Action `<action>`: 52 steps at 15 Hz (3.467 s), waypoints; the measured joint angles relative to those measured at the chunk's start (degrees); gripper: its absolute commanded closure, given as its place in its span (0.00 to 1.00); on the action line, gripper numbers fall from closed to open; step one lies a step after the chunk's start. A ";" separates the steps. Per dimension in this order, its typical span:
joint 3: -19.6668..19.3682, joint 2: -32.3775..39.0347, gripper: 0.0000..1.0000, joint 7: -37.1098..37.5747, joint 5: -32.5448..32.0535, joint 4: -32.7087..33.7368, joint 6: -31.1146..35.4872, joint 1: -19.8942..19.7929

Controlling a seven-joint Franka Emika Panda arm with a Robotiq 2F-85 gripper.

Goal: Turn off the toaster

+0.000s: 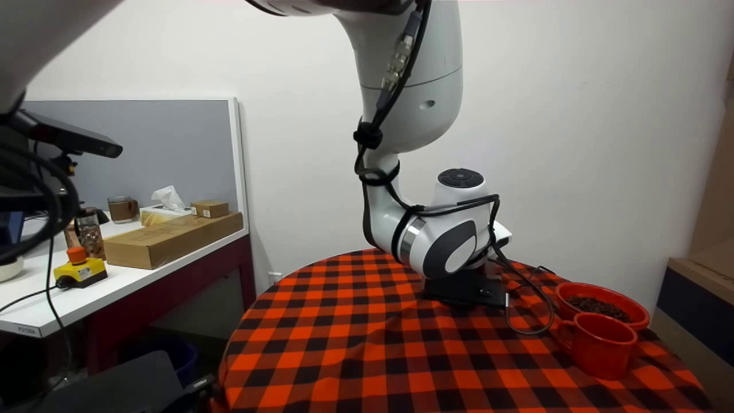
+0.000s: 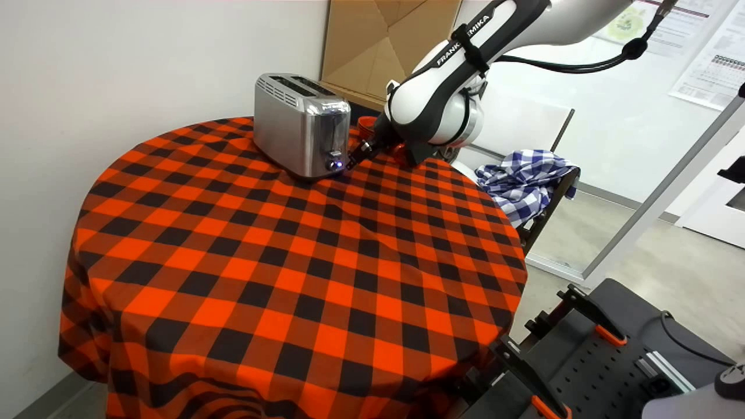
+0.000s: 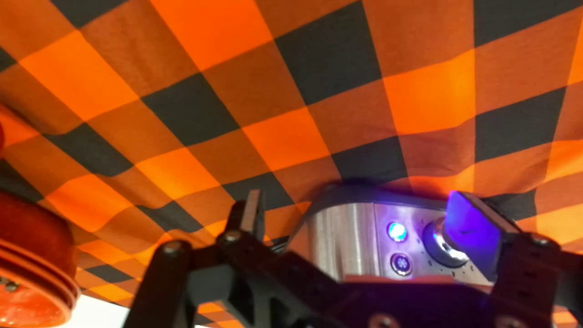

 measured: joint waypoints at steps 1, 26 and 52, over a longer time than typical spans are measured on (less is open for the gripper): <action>0.01 0.43 0.00 0.02 -0.18 0.27 0.11 -0.21; -1.36 8.63 0.00 10.12 -6.74 4.74 16.50 0.14; 31.62 -1.89 0.00 -5.20 7.28 0.88 -55.78 -28.68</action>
